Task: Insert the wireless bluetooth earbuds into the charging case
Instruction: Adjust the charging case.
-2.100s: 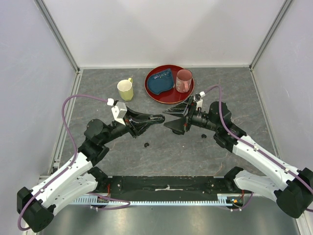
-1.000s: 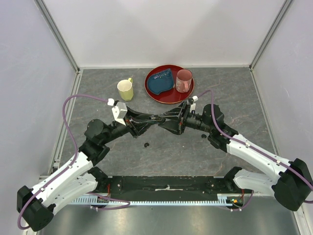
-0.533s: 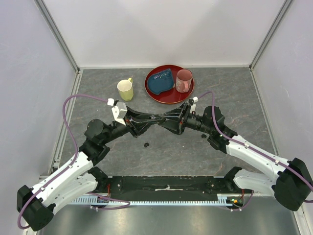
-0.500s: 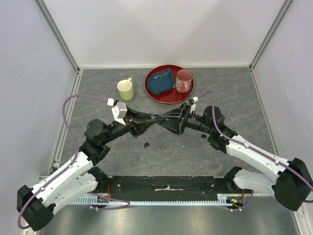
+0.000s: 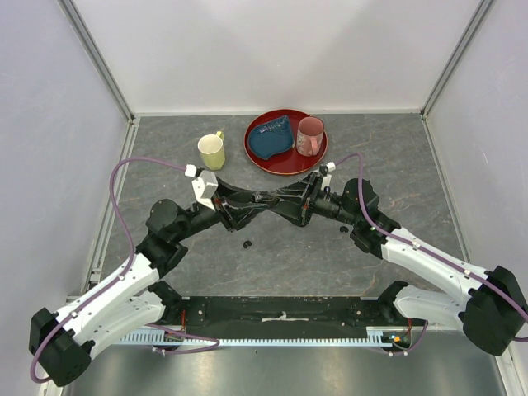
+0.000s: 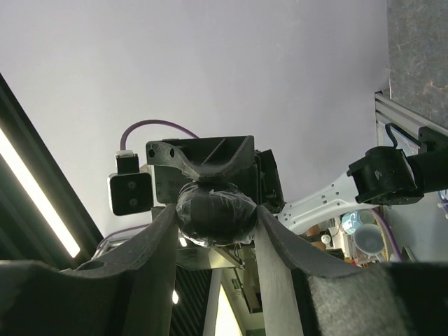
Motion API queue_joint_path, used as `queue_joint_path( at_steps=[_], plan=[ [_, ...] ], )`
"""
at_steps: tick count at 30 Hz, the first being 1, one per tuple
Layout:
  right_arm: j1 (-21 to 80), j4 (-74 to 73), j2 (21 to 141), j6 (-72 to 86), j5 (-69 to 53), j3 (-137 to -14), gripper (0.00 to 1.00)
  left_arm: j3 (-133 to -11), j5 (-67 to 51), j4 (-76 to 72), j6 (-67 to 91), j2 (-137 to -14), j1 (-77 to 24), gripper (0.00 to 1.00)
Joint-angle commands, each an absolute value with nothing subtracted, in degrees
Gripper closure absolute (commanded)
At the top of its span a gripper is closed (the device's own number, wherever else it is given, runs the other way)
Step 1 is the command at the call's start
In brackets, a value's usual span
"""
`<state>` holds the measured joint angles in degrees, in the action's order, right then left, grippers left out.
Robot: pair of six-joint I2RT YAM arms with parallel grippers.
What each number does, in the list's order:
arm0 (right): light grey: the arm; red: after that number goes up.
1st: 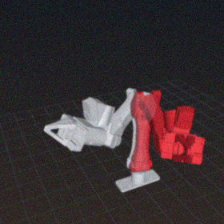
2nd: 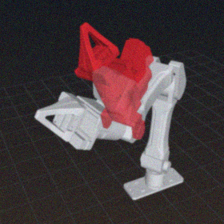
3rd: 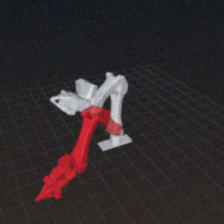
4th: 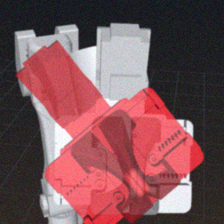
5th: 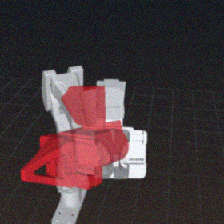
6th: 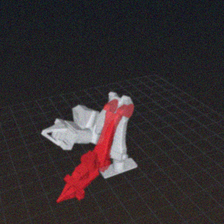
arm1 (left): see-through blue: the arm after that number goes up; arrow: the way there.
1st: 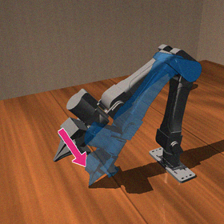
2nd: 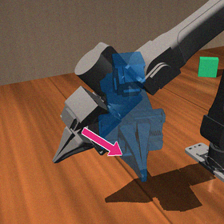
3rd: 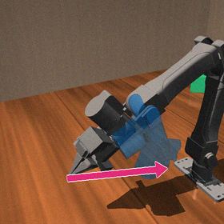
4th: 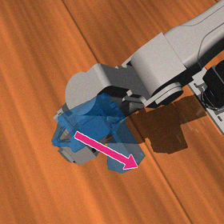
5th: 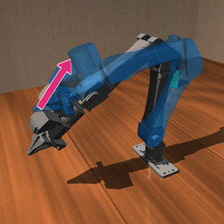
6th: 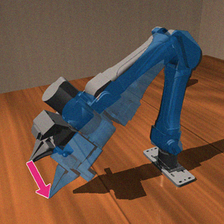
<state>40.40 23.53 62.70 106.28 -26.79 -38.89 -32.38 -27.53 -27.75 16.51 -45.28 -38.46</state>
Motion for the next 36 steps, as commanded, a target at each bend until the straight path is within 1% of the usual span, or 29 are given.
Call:
queue_joint_path(
  at_steps=[1,10,16,26,29,33,36],
  plan=[
    [40.6,27.5,61.8,106.8,-25.5,-39.4,1.00,-31.8,-28.9,-30.7,17.9,-45.5,-38.8,0.50],
    [40.6,29.1,62.0,107.4,-25.5,-39.2,1.00,-30.9,-28.5,-34.4,19.3,-46.8,-38.9,0.47],
    [40.7,30.8,62.4,108.6,-25.8,-38.3,1.00,-28.7,-26.5,-41.0,21.6,-48.0,-39.3,0.46],
    [40.8,31.2,62.8,108.9,-25.8,-38.0,1.00,-28.4,-23.7,-45.0,21.7,-49.5,-40.6,0.46],
    [40.8,31.6,63.0,109.0,-25.8,-37.9,1.00,-28.7,-23.8,-45.2,21.6,-50.2,-40.9,0.48],
    [40.7,32.0,63.1,109.3,-25.9,-37.9,1.00,-28.7,-23.8,-45.4,21.6,-50.9,-41.2,0.53],
    [40.7,33.1,63.2,110.0,-26.0,-37.8,1.00,-28.7,-23.6,-45.5,21.6,-51.2,-41.6,0.53]
  ],
)
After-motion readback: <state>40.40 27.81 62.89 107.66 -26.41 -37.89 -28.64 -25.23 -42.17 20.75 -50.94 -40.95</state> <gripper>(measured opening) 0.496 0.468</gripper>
